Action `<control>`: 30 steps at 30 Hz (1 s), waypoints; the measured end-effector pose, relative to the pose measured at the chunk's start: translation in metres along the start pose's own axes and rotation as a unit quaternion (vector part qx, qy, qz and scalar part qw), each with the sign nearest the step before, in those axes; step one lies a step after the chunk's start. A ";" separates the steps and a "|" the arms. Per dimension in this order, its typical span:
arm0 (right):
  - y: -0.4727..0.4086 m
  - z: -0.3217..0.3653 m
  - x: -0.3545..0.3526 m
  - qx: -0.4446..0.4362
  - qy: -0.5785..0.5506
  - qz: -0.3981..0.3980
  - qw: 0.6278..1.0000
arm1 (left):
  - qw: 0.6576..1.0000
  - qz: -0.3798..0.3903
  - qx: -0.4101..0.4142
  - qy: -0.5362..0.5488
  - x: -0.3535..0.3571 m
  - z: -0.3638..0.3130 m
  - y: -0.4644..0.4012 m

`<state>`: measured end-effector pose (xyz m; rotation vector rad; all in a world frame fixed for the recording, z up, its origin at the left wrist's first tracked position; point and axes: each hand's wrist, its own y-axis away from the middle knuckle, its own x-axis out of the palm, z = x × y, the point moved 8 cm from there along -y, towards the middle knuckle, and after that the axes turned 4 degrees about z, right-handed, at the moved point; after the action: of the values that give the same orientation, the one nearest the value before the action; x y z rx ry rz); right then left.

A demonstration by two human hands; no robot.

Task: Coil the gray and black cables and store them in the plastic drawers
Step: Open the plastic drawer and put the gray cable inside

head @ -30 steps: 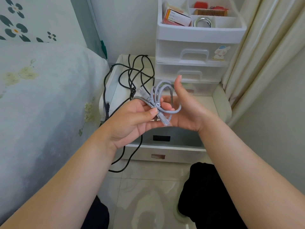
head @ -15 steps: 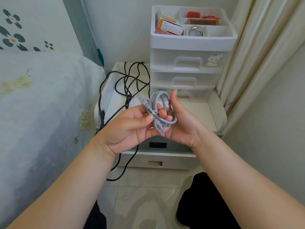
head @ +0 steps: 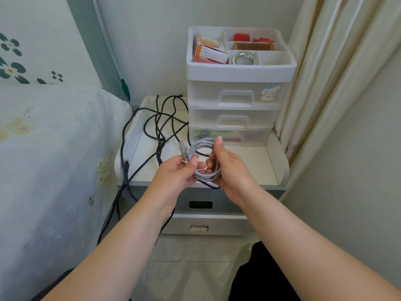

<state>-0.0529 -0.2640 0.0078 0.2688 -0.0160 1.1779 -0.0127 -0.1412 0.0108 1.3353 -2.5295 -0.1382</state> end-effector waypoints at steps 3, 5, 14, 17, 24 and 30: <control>-0.012 0.000 -0.002 0.049 0.002 0.007 0.999 | 0.999 -0.027 -0.010 0.025 -0.004 0.003 -0.010; -0.019 -0.001 -0.005 0.066 0.023 -0.007 0.998 | 0.999 -0.043 -0.008 0.012 -0.007 0.003 -0.017; -0.081 0.025 -0.044 0.078 -0.201 -0.107 0.971 | 0.996 -0.087 -0.009 -0.009 -0.016 0.001 -0.045; -0.100 0.033 -0.060 0.104 -0.269 -0.168 0.943 | 0.995 -0.097 -0.012 -0.026 -0.021 0.002 -0.049; -0.115 0.029 -0.072 0.105 -0.304 -0.218 0.921 | 0.994 -0.105 -0.011 -0.028 -0.033 -0.003 -0.051; -0.103 0.019 -0.072 0.100 -0.309 -0.226 0.918 | 0.996 -0.086 -0.014 0.010 -0.033 -0.007 -0.045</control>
<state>0.0158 -0.3700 -0.0058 0.7768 -0.3715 0.5955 0.0426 -0.1399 0.0014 1.5336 -2.3858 -0.1938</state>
